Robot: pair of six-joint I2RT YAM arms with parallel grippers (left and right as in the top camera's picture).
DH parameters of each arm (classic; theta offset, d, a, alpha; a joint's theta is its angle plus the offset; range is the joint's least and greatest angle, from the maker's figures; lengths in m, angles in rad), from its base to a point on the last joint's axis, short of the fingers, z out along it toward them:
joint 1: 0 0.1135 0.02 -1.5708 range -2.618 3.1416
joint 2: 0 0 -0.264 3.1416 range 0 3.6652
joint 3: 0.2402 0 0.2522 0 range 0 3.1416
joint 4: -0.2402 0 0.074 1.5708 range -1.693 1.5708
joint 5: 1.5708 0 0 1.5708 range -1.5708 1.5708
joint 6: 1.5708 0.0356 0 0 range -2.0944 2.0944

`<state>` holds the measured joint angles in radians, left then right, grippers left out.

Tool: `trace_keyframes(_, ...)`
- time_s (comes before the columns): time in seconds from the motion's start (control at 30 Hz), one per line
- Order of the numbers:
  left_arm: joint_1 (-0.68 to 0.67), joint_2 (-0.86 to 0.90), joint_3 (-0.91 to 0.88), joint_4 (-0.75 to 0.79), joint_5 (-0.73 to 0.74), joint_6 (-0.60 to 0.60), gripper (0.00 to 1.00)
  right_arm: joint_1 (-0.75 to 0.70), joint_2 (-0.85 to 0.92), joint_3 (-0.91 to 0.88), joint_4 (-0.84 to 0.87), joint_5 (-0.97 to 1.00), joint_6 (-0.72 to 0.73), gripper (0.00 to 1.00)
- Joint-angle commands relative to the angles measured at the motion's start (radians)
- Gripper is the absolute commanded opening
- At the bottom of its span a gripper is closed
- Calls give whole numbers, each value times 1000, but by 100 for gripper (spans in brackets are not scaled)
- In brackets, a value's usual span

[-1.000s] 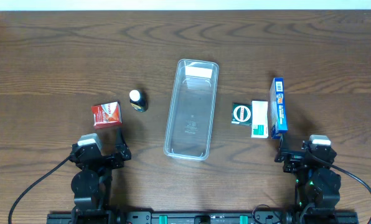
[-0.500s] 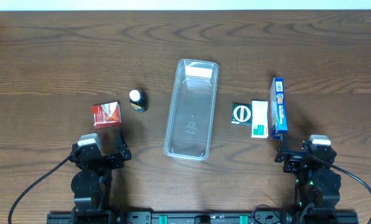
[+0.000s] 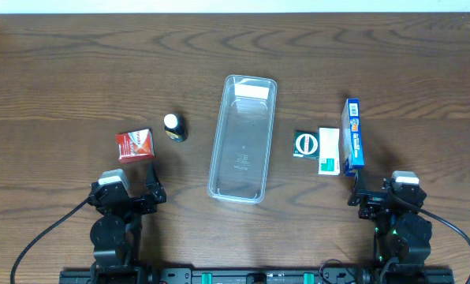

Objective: Pack container
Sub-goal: 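Move the right gripper toward the blue Kool Fever box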

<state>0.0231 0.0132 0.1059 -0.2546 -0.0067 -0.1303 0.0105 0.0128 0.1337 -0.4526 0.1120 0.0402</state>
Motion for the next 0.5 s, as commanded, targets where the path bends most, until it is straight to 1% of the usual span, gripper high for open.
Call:
trace_keyframes(0.0,-3,4,-26,-5,-4,-1,98,4,-6,-5,0,-1,-12,99)
trace_keyframes(0.13,-3,4,-26,-5,-4,-1,98,4,-6,-5,1,0,-13,99)
trace_keyframes(0.17,-3,4,-26,-5,-4,-1,98,3,-6,-5,27,39,-23,99)
trace_keyframes(0.23,-3,4,-26,-5,-4,-1,98,3,-6,-5,85,37,-11,99)
trace_keyframes(0.37,-3,4,-26,-5,-4,-1,98,3,-6,-5,197,-92,74,99)
trace_keyframes(0.43,-3,4,-26,-5,-4,-1,98,3,-6,-5,283,-187,148,99)
trace_keyframes(0.47,-3,4,-26,-5,-4,-1,98,3,-6,-5,321,-231,148,99)
